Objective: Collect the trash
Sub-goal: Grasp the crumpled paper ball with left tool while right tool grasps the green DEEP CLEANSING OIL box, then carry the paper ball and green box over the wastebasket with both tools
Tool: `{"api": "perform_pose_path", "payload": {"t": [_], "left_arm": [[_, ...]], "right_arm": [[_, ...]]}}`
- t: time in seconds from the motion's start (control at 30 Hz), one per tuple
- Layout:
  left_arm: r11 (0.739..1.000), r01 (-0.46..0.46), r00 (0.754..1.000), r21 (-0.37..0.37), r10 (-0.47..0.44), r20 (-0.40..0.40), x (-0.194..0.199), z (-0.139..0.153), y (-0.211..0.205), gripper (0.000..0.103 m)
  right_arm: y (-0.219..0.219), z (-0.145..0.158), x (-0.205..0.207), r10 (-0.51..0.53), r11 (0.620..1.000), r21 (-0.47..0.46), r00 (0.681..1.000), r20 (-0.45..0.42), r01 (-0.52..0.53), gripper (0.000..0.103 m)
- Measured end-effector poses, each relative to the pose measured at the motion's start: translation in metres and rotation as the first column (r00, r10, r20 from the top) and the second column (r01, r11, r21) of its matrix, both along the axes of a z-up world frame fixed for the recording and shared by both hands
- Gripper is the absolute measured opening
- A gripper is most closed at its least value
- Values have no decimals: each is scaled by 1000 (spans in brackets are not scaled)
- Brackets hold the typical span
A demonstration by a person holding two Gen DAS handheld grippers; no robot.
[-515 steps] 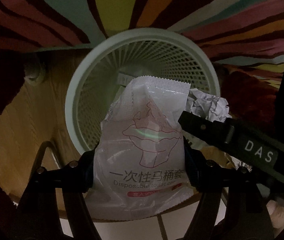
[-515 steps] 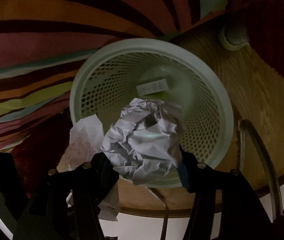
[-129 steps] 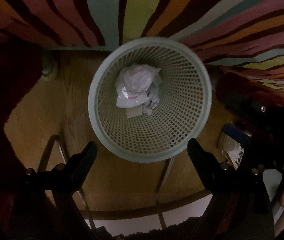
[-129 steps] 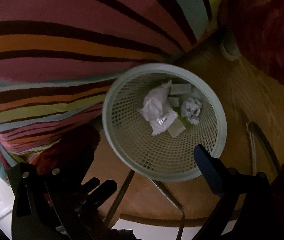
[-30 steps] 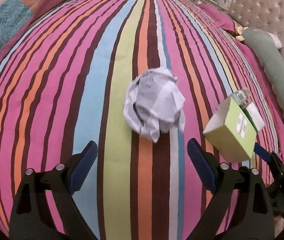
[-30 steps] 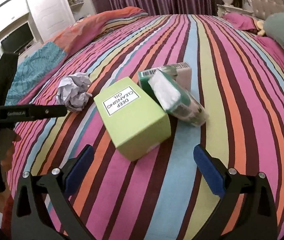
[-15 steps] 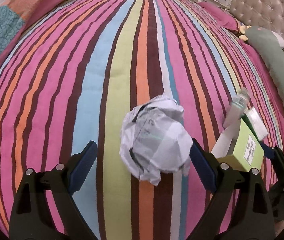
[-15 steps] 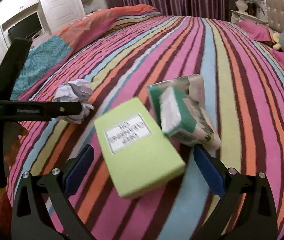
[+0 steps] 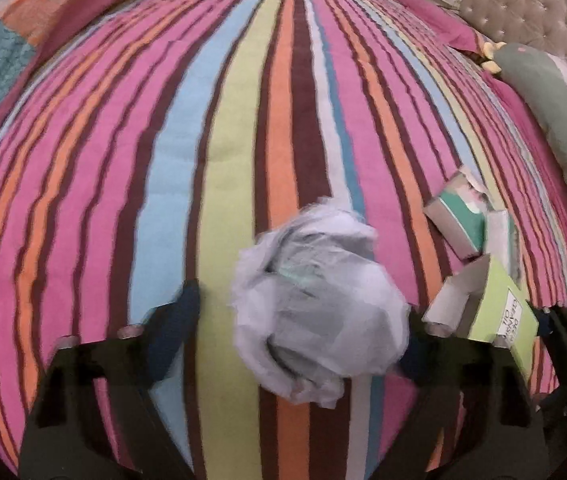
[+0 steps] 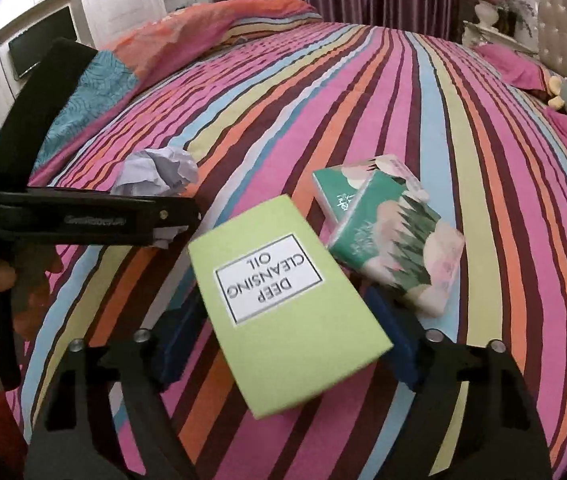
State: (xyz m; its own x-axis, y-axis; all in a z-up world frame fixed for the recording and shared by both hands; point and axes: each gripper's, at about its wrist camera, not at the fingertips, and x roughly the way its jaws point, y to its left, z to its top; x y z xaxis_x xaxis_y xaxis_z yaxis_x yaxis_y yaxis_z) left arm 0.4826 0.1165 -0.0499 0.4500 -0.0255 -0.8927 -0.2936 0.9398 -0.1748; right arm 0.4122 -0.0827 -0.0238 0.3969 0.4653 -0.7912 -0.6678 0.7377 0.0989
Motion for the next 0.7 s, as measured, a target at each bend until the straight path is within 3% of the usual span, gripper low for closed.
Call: {"api": "perform_pose_path", "payload": {"t": [0.13, 0.37, 0.7], "left_arm": [[1000, 6, 1000, -7, -6, 8, -2, 0, 0, 62], [999, 7, 1000, -49, -6, 30, -24, 1, 5, 61], [998, 5, 997, -61, 0, 82, -81, 10, 6, 61]], "right_arm": [[-6, 1, -15, -7, 1000, 14, 1000, 7, 7, 63], [-19, 1, -52, -24, 998, 65, 1000, -3, 25, 61], [-61, 6, -82, -198, 962, 171, 976, -89, 211, 61]]}}
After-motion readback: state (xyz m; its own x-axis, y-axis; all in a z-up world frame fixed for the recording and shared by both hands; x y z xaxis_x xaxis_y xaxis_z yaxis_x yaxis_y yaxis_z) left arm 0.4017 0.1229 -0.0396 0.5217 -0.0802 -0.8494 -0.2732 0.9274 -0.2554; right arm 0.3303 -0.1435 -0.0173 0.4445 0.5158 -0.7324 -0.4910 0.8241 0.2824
